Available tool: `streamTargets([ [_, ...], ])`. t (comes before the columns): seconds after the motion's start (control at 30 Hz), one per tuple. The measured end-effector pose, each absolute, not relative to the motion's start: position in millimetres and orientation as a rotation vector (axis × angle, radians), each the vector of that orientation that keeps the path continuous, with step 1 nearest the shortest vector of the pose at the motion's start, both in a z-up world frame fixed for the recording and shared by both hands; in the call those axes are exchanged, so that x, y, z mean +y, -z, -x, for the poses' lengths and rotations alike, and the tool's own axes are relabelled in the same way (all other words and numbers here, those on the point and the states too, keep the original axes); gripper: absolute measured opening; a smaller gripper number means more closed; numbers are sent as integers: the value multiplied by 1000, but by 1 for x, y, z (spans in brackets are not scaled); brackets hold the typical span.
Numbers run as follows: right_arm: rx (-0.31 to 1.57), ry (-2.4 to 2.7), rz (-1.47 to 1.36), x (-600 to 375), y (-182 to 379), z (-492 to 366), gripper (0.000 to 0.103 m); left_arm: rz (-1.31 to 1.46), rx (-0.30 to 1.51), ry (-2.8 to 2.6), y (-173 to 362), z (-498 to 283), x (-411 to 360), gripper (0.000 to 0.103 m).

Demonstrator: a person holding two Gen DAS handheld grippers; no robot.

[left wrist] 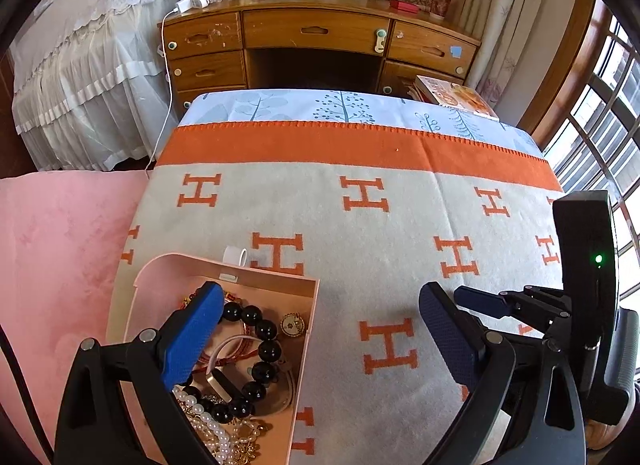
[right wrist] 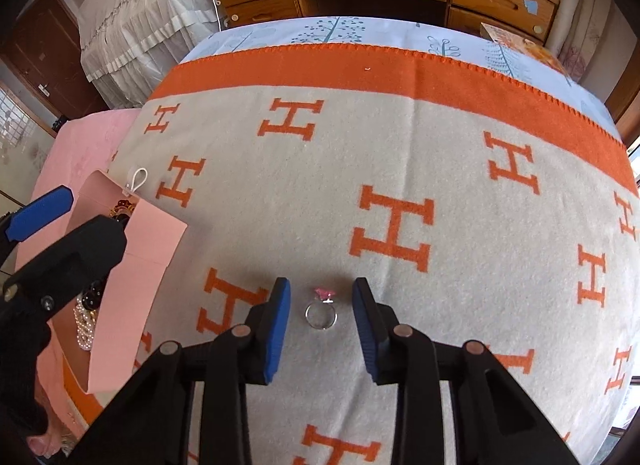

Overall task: Organize jewelry
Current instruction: 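Move the right tool to the pink-stone ring and close on it, then carry the ring into the pink box with the right tool and open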

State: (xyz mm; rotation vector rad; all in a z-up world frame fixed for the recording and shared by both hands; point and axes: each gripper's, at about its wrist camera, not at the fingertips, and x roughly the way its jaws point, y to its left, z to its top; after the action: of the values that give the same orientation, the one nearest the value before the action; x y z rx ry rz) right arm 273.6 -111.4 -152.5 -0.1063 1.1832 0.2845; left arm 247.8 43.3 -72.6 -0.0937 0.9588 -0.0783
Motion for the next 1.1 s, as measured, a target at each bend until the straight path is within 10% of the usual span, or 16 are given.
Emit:
streamTargets([
  [0.13, 1168, -268, 136, -110, 153, -273, 10, 104, 961, 85, 73, -246, 46, 97],
  [1.1, 1055, -540, 210, 7, 76, -192, 10, 240, 964, -81, 65, -141, 189, 98],
])
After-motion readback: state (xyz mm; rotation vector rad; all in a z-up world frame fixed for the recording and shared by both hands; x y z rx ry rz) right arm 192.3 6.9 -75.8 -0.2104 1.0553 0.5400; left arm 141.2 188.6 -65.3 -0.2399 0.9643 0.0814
